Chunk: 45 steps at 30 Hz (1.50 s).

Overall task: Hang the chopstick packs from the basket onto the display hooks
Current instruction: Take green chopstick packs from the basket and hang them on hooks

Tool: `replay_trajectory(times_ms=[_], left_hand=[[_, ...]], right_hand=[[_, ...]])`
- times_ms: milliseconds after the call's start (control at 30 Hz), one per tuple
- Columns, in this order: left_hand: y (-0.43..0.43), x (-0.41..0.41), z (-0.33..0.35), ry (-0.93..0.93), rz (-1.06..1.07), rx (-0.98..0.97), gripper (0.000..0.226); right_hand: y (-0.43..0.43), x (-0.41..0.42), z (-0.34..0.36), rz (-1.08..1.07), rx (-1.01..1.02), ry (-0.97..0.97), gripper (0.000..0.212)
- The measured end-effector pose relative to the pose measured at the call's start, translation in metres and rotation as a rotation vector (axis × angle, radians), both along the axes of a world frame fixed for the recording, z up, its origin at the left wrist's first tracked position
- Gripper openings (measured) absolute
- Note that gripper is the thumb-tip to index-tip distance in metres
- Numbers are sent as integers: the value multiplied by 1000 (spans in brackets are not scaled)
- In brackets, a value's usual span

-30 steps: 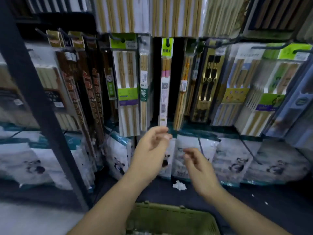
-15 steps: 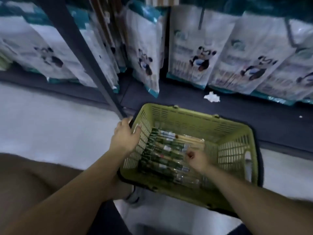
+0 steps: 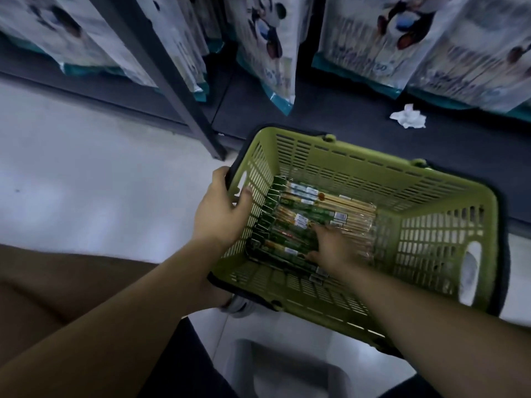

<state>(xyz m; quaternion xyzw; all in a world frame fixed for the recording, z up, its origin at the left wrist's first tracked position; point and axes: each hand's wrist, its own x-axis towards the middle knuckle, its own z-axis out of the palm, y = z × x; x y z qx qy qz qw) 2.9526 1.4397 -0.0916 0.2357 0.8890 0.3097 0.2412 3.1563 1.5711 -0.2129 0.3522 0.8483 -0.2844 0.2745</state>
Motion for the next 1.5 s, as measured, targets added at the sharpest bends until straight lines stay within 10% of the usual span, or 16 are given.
replay_trajectory(times_ms=[367,700,867,1100,1500], left_hand=[[-2,-2,-5,-21,-5,22,34],[5,-2,2,-34,-4,-60,50],[1,14,21,337,-44,42,45],[14,36,33,-626,128,230,35],[14,6,31,-713,211,442,23]], right_hand=[[-4,-3,-1,179,63,-1,34],[24,7,27,-140,-113,135,12],[24,-26,86,-351,-282,430,10],[-8,-66,140,-385,-562,567,11],[-1,-14,46,-250,-286,134,21]])
